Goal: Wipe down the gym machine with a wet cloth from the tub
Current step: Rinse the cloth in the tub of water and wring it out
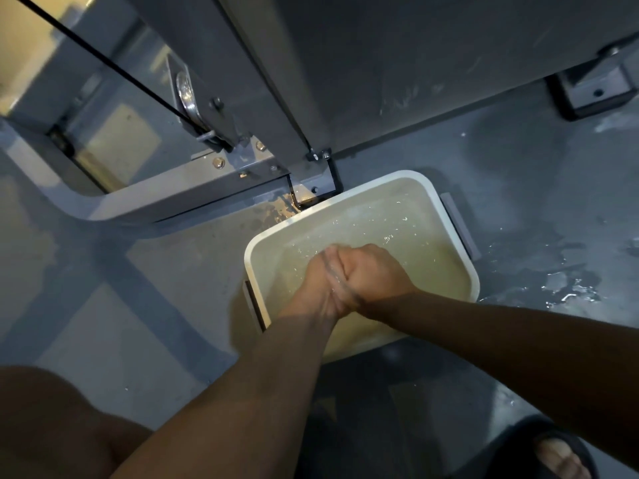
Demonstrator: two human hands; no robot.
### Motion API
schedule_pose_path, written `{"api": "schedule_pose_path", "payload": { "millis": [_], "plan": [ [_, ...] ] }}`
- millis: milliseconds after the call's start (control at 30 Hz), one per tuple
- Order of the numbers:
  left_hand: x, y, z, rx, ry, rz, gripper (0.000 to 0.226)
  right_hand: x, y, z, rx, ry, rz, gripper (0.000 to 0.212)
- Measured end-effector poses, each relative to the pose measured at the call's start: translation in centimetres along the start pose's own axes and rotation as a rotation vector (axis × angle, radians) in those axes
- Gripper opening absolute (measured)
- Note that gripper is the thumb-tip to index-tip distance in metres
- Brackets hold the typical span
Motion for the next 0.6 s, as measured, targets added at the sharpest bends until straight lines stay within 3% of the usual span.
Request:
{"api": "schedule_pose_path", "payload": {
  "millis": [33,100,200,300,400,467,533,600],
  "plan": [
    [0.5,-0.1,0.3,-0.021,-0.03,0.039,0.066,-0.4,0.4,-0.3,0.047,0.03,0.017,0.041],
    [-0.1,0.2,0.4,-0.042,-0.022,-0.006,0.038,-1.1,2.6,-1.0,0.236,0.085,0.04,0.054],
    [-1.7,2.1,0.8,-0.007,0.061,-0.377,0.031,-0.9,5.4,-1.8,0.392,0.12,0.028,0.06],
    [-2.7,5.5,0.5,0.192,0.177,-1.057,0.023,-1.0,7.1,-1.6,0.43,0.142,-0.08,0.044],
    [-1.4,6.9,1.6,0.383,0.204,-1.671,0.05,0.4,7.6,-1.6,0.394,-0.105,-0.003,0.058],
    [0.3,5.7,2.3,0.46,0.028,-1.886,0.059,0.2,6.7,-1.0,0.353,-0.19,-0.192,0.035],
    [1.1,5.1,2.7,0.478,-0.07,-1.944,0.053,-1.4,5.6,-0.5,0.317,-0.141,-0.434,0.011],
    [1.8,6.3,3.1,0.518,-0.056,-1.888,0.041,-1.7,5.9,0.5,0.414,-0.133,-0.714,0.017]
  ]
}}
Point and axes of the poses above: each hand's wrist, its own z-axis away from the middle knuckle, its own x-axis out of the palm, y = z × x, the point moved 10 cm from there along -z, towards the middle knuckle, and after that the axes turned 3 degrees about -z, right-handed, at the moved point
